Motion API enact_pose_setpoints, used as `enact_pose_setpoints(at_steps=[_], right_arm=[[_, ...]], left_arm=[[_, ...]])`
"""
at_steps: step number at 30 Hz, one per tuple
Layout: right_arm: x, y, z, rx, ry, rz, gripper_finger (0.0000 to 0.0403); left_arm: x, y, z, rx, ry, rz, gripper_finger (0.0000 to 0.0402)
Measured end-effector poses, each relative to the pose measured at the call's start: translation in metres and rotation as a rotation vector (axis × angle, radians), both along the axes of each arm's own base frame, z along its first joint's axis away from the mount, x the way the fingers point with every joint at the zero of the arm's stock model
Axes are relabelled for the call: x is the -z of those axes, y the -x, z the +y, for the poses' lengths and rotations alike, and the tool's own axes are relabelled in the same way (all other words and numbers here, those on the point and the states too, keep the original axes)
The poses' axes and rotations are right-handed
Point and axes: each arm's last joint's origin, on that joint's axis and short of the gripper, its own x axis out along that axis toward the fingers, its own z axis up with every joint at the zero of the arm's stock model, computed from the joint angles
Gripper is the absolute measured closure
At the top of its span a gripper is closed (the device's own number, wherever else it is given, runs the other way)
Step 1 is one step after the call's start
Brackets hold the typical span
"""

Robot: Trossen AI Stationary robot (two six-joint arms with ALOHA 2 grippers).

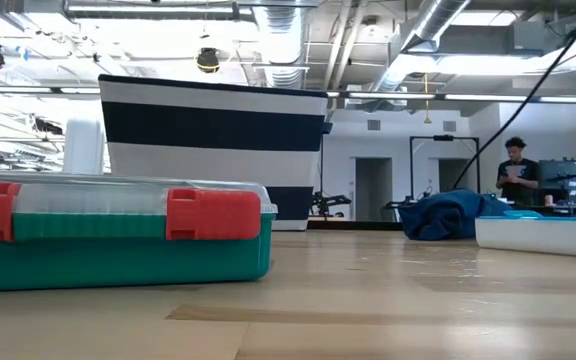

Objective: Pick & place medical supplies in basket/bin
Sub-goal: Put the rolled white gauze into the blue bin

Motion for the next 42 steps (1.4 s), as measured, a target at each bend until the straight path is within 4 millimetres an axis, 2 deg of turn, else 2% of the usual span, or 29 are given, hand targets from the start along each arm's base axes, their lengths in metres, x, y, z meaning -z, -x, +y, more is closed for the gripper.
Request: enact_pose_setpoints(at_steps=[5,8,12,15,19,23,27,30,33,42], right_arm=[[0.015,0.004,0.038,-0.013,0.014,0.134,0.0187],[0.022,0.004,0.052,-0.027,0.068,0.187,0.0187],[0.029,-0.001,0.061,-0.02,0.12,0.227,0.0187],[0.035,-0.007,0.064,-0.024,0.132,0.26,0.0187],[0.039,-0.014,0.066,-0.033,0.149,0.278,0.0187],[0.042,-0.019,0.067,-0.04,0.159,0.294,0.0187],[0.045,-0.022,0.068,-0.039,0.162,0.303,0.0187],[0.045,-0.023,0.069,-0.039,0.161,0.303,0.0187],[0.046,-0.024,0.069,-0.035,0.157,0.304,0.0187],[0.046,-0.024,0.069,-0.002,0.121,0.295,0.0187]], left_arm=[[0.026,-0.013,0.003,0.027,0.033,0.02,0.0223],[0.047,-0.021,0.014,0.015,0.036,0.045,0.0223],[0.073,-0.033,0.041,-0.02,0.021,0.106,0.0223],[0.094,-0.047,0.067,-0.006,0.084,0.146,0.0223],[0.115,-0.067,0.102,0.103,0.215,0.179,0.0223],[0.119,-0.081,0.13,0.266,0.262,0.209,0.0223],[0.121,-0.08,0.153,0.335,0.24,0.311,0.0223],[0.123,-0.073,0.168,0.308,0.24,0.405,0.0223],[0.128,-0.068,0.18,0.258,0.255,0.427,0.0223],[0.161,-0.054,0.182,0.335,0.282,0.462,0.0223]])
